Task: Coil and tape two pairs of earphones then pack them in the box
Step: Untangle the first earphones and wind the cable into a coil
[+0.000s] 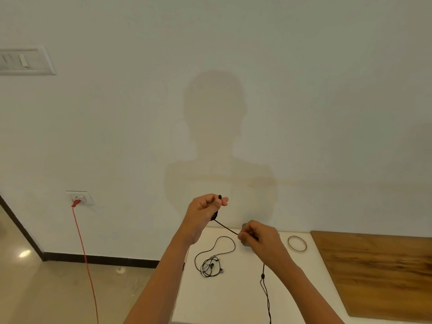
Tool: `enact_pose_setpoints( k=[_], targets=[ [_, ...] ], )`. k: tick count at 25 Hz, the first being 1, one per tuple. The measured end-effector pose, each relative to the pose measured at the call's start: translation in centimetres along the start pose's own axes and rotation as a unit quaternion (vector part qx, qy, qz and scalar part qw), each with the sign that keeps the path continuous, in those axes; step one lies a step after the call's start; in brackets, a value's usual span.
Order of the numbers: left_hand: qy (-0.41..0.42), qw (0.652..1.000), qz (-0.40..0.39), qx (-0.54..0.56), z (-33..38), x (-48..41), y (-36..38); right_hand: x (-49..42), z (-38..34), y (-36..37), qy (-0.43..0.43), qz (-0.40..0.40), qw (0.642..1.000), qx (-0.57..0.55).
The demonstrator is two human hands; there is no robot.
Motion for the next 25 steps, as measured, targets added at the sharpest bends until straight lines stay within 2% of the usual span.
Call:
enact_pose_setpoints(
  k=[2,5,7,12,16,18,22,25],
  targets=[
    [0.016,1.0,-0.002,-0.001,0.5,0.0,0.2,-0.1,0.5,0.4,0.042,0.016,0.998,-0.051],
    [0.047,0.998,0.01,-0.044,0.9,-0.3,0.2,0.2,0.7,0.9,0.11,-0.019,0.985,-0.133],
    [0.059,0.996,0.016,-0.069,1.0,-0.5,-0.2,0.6,0.5,0.8,0.112,-0.035,0.982,-0.15],
    [0.031,0.99,0.012,-0.135,-0.1,-0.3,-0.4,0.6,-0.5,0.0,0.019,0.02,0.994,-0.102],
    [0.021,0.985,-0.045,-0.164,-0.7,0.7,0.9,-0.6,-1.8,-0.7,-0.074,0.035,0.996,-0.026],
    [0.006,0.983,-0.076,-0.169,-0.9,1.0,1.6,-1.4,-2.3,-1.1,-0.095,0.036,0.994,-0.027],
    [-0.033,0.985,-0.122,-0.118,-0.6,1.8,1.8,-3.2,-2.7,-1.9,-0.09,0.071,0.992,-0.048],
    [-0.066,0.987,-0.146,-0.005,-0.4,2.3,1.9,-4.3,-2.2,-1.9,-0.031,0.026,0.991,-0.13]
  ],
)
Point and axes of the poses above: each hand's wrist, its own x-axis away from the middle knuckle, its own y-axis out of the palm, z = x × y, the point moved 1 cm from there along -x, towards the middle knuckle
